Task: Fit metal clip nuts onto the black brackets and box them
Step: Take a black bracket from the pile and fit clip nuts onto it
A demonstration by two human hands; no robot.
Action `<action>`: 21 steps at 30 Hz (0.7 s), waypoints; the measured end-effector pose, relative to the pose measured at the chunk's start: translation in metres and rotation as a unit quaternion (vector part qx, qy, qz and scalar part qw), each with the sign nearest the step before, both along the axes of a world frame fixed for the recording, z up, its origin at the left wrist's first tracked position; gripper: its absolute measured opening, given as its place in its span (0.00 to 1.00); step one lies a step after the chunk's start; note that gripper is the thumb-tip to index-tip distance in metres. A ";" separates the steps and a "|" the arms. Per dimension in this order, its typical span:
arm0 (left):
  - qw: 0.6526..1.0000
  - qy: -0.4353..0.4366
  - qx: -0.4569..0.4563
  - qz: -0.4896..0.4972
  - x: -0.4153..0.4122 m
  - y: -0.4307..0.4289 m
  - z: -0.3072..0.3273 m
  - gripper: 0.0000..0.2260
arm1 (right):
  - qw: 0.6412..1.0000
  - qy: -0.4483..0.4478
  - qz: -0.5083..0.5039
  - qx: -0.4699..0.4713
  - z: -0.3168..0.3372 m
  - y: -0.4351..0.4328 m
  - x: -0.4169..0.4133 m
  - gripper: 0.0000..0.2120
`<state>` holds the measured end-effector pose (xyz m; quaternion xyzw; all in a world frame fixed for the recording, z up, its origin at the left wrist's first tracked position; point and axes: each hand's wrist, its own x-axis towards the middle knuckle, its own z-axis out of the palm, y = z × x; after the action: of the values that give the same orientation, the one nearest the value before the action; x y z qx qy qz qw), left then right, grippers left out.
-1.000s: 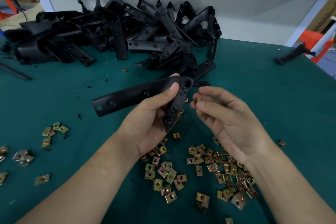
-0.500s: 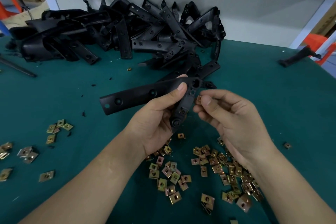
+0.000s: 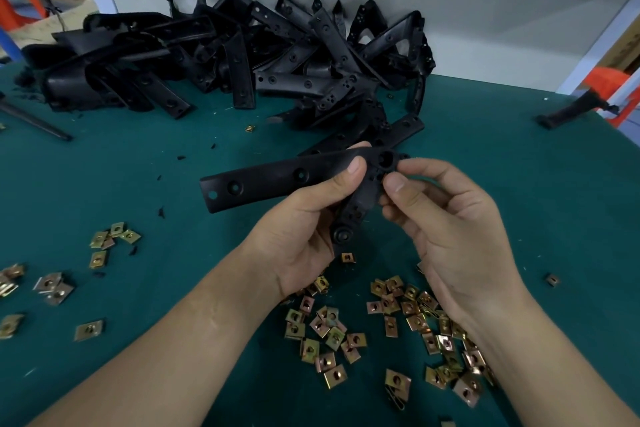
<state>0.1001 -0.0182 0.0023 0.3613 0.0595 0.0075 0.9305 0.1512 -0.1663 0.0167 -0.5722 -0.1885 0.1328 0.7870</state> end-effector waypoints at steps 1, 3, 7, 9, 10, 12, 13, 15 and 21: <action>1.000 0.001 -0.003 0.000 0.000 0.000 0.000 0.20 | 1.000 -0.010 -0.005 -0.008 0.000 0.000 0.000 0.09; 1.000 0.003 -0.015 -0.003 0.000 0.000 0.001 0.20 | 1.000 -0.023 -0.010 -0.018 -0.001 -0.001 0.000 0.11; 1.000 0.007 -0.011 -0.011 0.000 -0.001 0.002 0.21 | 0.999 -0.032 -0.011 -0.016 -0.001 0.001 -0.003 0.12; 0.999 0.018 0.013 -0.031 0.000 -0.001 0.001 0.23 | 1.000 -0.029 -0.007 -0.007 0.000 0.003 -0.006 0.12; 0.999 0.019 0.017 -0.040 0.000 -0.002 0.001 0.23 | 1.000 -0.030 -0.005 -0.005 -0.001 0.003 -0.006 0.12; 0.999 0.009 0.011 -0.047 0.000 0.000 0.001 0.24 | 0.999 -0.041 0.002 -0.006 0.001 0.003 -0.008 0.11; 0.999 0.001 0.005 -0.044 0.000 0.000 0.002 0.23 | 0.999 -0.048 0.007 -0.014 0.003 0.003 -0.008 0.11; 0.999 -0.010 -0.004 -0.031 -0.001 0.001 0.003 0.22 | 0.997 -0.061 0.006 -0.051 0.005 0.000 -0.004 0.10; 0.992 0.011 -0.115 0.054 0.002 0.010 0.007 0.14 | 0.859 -0.185 -0.177 -0.444 0.006 -0.056 0.050 0.09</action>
<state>0.1024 -0.0077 0.0097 0.2481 0.0900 0.0470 0.9634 0.2014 -0.2221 0.0230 -0.8987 -0.1472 -0.0479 0.4103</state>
